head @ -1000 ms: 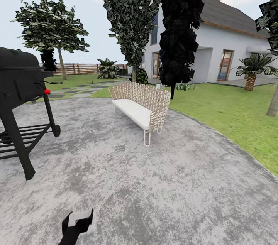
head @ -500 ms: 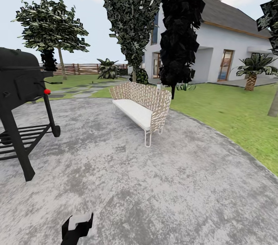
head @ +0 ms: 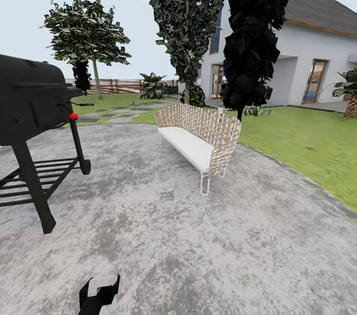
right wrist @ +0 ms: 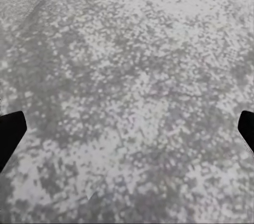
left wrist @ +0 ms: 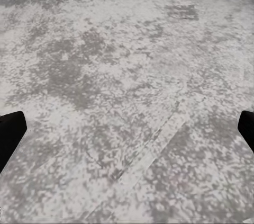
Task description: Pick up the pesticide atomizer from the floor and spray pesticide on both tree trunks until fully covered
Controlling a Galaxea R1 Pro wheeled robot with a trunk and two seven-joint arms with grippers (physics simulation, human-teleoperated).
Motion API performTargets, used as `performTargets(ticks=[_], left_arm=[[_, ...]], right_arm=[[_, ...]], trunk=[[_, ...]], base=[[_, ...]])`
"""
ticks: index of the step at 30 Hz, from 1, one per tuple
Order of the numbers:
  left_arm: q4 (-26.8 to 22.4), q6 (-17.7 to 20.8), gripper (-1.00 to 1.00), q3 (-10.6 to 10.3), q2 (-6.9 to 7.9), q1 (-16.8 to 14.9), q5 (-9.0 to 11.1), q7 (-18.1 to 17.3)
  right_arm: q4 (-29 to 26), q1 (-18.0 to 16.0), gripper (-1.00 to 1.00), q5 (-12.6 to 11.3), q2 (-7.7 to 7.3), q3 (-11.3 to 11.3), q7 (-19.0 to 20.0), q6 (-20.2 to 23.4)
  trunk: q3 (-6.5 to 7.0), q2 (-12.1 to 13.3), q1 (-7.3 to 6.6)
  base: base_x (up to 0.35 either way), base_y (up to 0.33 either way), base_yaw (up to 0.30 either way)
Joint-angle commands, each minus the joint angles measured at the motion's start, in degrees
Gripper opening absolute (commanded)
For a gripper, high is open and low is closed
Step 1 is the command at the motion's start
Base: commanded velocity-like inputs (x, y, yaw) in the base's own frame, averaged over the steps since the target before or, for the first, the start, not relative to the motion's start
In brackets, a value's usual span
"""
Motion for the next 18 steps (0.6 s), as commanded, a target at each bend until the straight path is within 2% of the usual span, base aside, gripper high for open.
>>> performTargets(ticks=[1,18], left_arm=[[0.0,0.0,1.00,0.0,0.00,0.0,0.0,0.0],[0.0,0.0,1.00,0.0,0.00,0.0,0.0,0.0]], right_arm=[[0.0,0.0,1.00,0.0,0.00,0.0,0.0,0.0],[0.0,0.0,1.00,0.0,0.07,0.0,0.0,0.0]], trunk=[[-0.06,0.0,0.00],[-1.11,0.0,0.00]], base=[[0.337,0.000,0.203],[0.337,0.000,0.198]])
